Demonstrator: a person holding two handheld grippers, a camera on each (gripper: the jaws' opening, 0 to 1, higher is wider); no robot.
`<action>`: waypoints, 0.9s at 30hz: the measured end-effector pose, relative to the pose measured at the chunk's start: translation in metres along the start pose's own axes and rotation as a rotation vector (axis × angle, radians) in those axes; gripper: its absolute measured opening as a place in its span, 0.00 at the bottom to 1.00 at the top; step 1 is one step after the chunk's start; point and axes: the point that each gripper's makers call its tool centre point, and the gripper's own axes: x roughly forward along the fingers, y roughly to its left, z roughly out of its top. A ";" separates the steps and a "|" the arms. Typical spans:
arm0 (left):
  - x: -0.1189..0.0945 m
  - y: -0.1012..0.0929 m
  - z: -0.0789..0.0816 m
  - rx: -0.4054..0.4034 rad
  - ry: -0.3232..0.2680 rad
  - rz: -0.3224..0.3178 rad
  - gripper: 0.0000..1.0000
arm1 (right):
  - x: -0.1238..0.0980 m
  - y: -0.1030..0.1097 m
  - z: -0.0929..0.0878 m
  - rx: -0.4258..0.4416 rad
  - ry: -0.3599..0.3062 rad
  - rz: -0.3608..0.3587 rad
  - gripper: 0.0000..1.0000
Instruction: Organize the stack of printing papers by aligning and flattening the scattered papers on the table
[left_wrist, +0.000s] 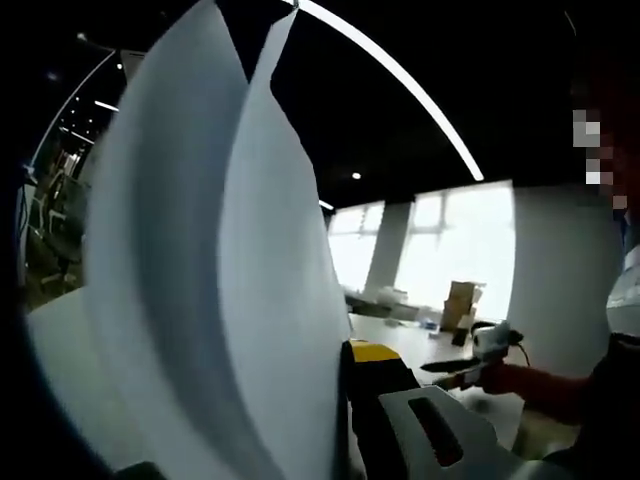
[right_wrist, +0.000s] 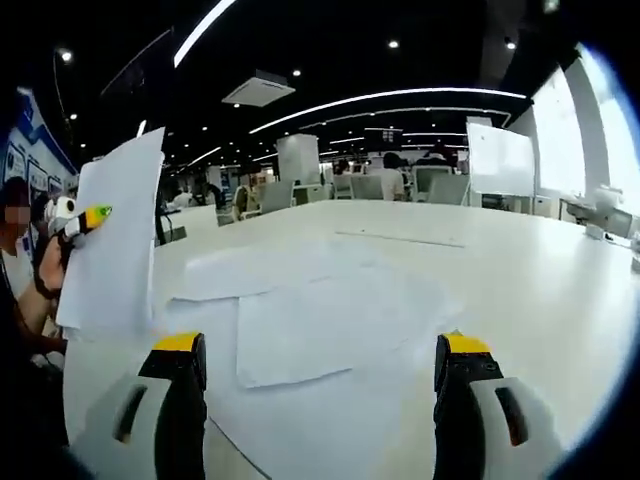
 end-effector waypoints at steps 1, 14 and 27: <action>0.000 0.000 0.000 0.000 -0.001 -0.001 0.06 | 0.001 -0.001 0.001 0.003 0.002 -0.001 0.90; -0.003 0.000 0.001 -0.006 -0.012 0.000 0.06 | 0.040 -0.042 0.020 -0.004 -0.014 -0.089 0.90; -0.001 0.000 -0.003 -0.005 0.001 -0.003 0.06 | 0.058 -0.082 -0.006 -0.008 0.068 -0.173 0.88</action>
